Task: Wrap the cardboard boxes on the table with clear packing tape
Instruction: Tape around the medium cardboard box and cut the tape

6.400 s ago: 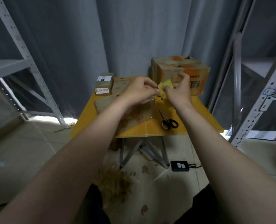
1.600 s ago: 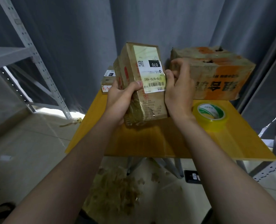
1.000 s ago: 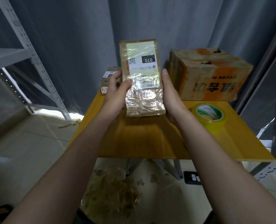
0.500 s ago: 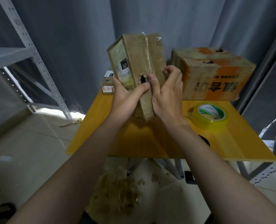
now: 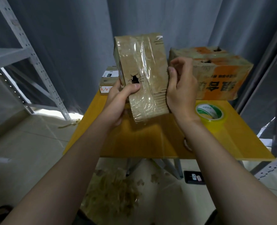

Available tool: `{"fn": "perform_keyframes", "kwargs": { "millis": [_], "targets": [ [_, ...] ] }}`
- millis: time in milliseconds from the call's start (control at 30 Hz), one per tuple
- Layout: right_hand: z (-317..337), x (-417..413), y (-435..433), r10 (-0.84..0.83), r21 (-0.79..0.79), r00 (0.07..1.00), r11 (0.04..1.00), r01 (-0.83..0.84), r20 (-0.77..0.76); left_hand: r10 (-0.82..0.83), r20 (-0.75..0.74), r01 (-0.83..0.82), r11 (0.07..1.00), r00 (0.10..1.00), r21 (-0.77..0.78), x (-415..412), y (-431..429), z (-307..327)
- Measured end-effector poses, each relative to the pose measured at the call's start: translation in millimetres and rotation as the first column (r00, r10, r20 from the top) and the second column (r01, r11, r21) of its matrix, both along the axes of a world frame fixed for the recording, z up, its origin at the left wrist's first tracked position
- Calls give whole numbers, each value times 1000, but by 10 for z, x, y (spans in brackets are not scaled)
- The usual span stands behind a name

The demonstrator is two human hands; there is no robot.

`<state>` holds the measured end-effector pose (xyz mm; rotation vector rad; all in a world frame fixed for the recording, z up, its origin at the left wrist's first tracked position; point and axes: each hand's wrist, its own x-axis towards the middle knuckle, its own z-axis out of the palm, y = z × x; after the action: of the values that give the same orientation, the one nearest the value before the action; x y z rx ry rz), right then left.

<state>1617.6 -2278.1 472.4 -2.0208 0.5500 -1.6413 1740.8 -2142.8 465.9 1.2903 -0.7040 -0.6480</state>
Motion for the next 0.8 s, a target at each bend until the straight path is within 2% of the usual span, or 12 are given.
{"fn": "perform_keyframes", "kwargs": {
  "millis": [233,433,533,600,700,800],
  "targets": [
    [5,-16,27,81,167,990,981,-100,116,-37,37,37,999,999,11,11,34,0],
    [16,60,100,101,378,966,906,-188,239,-24,-85,22,1000,996,-20,39,42,-29],
    [26,95,107,123,456,982,872,-176,145,-14,-166,14,1000,986,-4,49,60,1],
    [55,115,123,211,576,975,790,-209,64,-21,-193,28,999,981,33,77,80,24],
    [39,128,98,383,760,923,606,-236,-18,-40,-202,64,992,978,112,136,125,87],
    [-5,115,127,518,871,848,361,-334,111,-47,-211,83,983,976,166,194,200,152]
  ]
}}
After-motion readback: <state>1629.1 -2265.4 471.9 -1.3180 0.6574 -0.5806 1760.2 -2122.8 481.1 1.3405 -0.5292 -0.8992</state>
